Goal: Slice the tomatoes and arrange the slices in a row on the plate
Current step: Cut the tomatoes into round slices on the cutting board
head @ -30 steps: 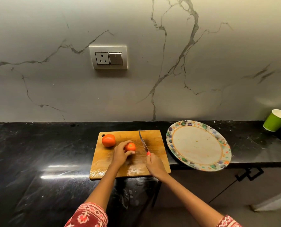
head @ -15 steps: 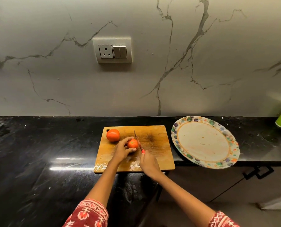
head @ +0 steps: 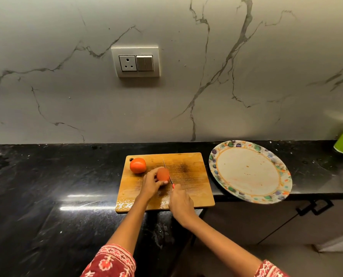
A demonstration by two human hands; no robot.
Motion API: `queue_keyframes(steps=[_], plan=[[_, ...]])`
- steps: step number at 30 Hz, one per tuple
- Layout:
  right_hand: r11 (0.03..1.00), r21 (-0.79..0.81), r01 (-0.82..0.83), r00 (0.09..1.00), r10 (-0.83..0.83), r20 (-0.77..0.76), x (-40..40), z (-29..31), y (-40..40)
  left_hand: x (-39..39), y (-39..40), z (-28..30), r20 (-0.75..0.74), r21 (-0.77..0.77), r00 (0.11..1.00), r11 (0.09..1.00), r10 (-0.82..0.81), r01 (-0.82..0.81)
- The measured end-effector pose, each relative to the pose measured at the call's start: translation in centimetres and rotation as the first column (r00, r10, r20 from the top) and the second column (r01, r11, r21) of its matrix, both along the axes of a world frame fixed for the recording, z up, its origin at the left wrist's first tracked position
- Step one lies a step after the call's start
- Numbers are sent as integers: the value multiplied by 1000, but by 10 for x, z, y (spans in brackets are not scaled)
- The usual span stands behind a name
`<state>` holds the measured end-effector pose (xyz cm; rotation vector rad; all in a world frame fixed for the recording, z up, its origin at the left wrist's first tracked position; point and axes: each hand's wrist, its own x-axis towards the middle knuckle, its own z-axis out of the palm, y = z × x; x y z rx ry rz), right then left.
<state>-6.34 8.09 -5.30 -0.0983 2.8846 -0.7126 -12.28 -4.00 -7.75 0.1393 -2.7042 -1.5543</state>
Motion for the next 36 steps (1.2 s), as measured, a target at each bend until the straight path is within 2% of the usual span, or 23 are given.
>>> queue_keyframes(steps=[12, 19, 36], plan=[[993, 118, 2, 996, 8, -89, 5, -13, 2, 0, 6, -5, -39, -77, 999, 997, 21, -24], [995, 96, 19, 997, -12, -81, -7, -11, -2, -1, 9, -8, -56, -128, 998, 992, 2, -9], [995, 82, -55, 998, 56, -18, -4, -17, 8, -2, 3, -4, -8, -89, 1000, 996, 7, -8]])
